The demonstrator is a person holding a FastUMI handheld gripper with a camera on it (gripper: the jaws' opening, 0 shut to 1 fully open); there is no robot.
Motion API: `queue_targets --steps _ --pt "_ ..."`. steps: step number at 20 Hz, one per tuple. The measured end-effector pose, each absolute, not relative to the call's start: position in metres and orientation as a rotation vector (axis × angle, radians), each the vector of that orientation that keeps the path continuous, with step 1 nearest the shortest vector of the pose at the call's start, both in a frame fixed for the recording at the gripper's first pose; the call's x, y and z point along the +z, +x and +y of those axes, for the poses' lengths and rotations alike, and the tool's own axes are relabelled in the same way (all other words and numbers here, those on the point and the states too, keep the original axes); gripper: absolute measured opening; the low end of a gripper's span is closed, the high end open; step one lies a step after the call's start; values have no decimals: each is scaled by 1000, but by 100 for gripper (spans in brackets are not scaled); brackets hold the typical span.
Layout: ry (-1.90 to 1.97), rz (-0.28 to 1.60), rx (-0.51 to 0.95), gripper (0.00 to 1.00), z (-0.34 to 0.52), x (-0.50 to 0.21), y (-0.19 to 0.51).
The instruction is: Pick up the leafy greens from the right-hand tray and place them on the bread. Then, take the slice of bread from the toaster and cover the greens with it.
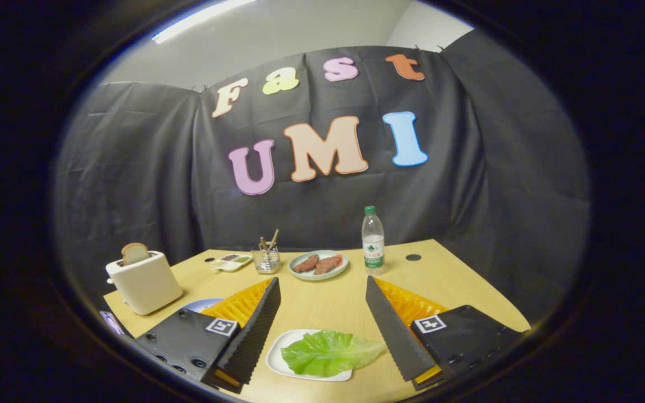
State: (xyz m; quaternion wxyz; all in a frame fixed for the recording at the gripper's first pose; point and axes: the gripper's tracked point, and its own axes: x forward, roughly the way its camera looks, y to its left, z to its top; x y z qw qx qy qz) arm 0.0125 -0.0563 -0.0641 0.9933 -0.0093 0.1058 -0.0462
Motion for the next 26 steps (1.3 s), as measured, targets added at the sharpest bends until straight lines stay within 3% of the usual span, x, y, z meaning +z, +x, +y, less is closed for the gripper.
queue_targets --steps 7,19,26 --pt "-16 414 -174 98 -105 -136 25" --pt "-24 654 -137 99 -119 -223 21" --pt "-55 705 -63 70 -107 -237 15"
